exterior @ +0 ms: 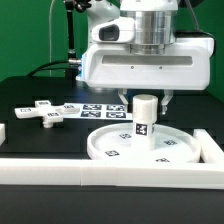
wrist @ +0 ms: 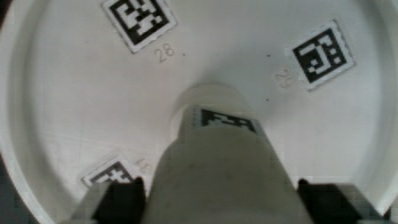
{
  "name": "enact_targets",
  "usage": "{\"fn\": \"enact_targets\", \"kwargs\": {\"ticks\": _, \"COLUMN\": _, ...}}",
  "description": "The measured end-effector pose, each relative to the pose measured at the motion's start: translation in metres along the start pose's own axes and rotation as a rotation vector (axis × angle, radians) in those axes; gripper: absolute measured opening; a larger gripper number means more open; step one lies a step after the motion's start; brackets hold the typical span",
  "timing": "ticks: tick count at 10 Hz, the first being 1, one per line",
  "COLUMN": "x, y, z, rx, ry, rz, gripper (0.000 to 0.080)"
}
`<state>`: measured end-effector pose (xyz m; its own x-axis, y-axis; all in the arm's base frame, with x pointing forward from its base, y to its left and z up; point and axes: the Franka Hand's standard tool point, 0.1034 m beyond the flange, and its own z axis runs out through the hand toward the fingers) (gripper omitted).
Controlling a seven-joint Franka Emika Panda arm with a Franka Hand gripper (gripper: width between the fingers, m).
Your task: Assemble round table
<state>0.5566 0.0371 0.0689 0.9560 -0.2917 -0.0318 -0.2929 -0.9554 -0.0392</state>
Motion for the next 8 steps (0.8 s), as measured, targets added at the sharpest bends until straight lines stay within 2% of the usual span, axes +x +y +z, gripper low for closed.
{"fn": "enact_targets", "kwargs": {"ticks": 3, "x": -0.0026, "y": -0.0008, "z": 0.0007, "rx": 0.028, "ry": -0.016, "rz": 0.325, "gripper": 0.0409}}
{"fn": "enact_targets", "kwargs": {"ticks": 8, "x": -0.003, "y": -0.0034, "z": 0.0004, "rx": 0.049, "ry": -0.034, "rz": 0.668, "gripper": 0.0409}}
